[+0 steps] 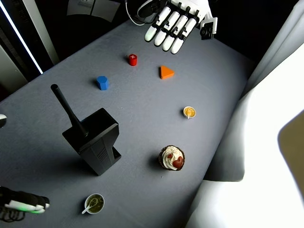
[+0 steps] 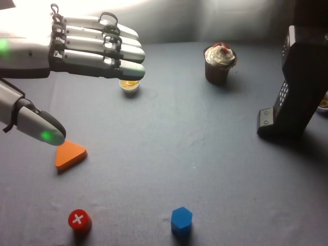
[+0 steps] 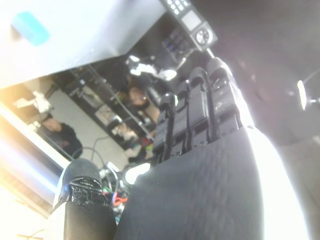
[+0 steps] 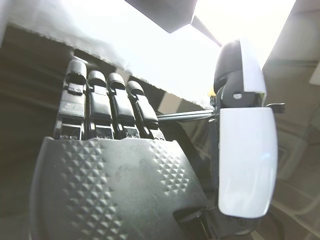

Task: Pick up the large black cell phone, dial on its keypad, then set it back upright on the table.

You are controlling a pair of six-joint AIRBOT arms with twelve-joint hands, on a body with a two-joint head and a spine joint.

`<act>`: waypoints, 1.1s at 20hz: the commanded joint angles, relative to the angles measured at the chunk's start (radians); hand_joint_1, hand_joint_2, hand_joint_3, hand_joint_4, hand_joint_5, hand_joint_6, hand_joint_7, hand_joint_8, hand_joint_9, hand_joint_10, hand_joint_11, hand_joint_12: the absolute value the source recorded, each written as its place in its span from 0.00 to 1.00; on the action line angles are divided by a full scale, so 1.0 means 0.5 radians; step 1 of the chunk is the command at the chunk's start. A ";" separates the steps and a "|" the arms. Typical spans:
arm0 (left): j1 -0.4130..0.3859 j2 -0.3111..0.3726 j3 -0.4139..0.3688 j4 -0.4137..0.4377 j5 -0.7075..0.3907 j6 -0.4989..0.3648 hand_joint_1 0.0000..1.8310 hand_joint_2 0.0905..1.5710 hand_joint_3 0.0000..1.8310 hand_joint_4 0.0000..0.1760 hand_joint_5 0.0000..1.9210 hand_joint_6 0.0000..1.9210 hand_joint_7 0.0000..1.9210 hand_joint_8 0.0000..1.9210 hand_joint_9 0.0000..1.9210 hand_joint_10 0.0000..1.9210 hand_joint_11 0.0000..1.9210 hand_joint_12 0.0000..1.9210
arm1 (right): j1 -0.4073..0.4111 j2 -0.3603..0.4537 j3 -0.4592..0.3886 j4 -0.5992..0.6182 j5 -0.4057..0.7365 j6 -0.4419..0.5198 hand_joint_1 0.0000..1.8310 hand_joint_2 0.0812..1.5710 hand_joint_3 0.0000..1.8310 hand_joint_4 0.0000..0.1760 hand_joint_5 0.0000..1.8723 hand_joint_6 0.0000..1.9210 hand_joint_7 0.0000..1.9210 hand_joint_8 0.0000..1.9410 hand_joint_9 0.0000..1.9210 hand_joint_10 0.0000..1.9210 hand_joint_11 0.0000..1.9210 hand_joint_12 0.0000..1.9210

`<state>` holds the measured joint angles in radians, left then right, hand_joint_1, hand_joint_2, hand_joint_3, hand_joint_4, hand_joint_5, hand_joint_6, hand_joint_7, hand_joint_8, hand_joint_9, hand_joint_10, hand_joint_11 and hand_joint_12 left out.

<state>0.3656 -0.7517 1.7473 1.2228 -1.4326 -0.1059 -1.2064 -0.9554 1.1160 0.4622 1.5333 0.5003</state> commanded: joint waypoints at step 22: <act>-0.069 0.000 0.006 -0.205 -0.135 -0.002 0.00 0.69 0.00 0.17 0.04 0.00 0.02 0.00 0.03 0.00 0.00 0.09 | 0.392 -0.225 0.414 -0.264 0.024 -0.019 0.53 0.59 0.00 0.00 0.00 0.00 0.00 0.00 0.00 0.00 0.00 0.20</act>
<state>0.3603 -0.7559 1.7489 1.2232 -1.4376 -0.1059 -1.0138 -1.0740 1.3190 0.3069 1.4258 0.4786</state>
